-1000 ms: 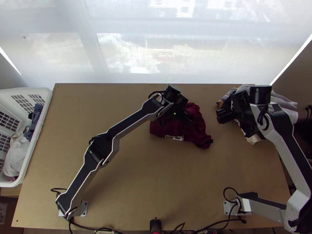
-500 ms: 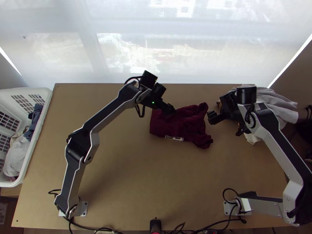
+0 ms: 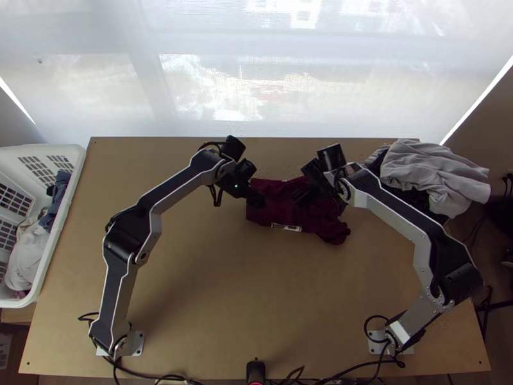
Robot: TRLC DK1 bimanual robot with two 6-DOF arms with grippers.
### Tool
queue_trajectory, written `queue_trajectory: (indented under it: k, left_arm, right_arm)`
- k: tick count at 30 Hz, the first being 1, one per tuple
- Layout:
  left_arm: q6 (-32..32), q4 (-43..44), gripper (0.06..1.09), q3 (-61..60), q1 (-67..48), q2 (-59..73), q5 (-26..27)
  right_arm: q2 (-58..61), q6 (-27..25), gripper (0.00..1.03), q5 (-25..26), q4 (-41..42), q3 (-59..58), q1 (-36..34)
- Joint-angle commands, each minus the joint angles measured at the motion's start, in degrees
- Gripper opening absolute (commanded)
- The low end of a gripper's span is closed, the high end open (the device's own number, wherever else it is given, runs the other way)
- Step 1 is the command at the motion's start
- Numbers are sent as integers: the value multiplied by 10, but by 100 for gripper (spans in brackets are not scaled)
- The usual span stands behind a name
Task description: Fold the t-shirt
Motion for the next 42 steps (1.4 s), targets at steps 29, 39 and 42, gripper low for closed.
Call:
queue_trajectory:
  k: [29, 39, 42]
  left_arm:
    - [51, -84, 104, 47, 53, 36, -32]
    - [19, -109, 104, 205, 15, 92, -32]
    - [18, -109, 104, 205, 7, 103, -32]
  right_arm:
    - [-125, 21, 98, 0, 40, -95, -82]
    - [5, 58, 98, 0, 68, -127, 6]
    - [16, 61, 98, 0, 68, -150, 3]
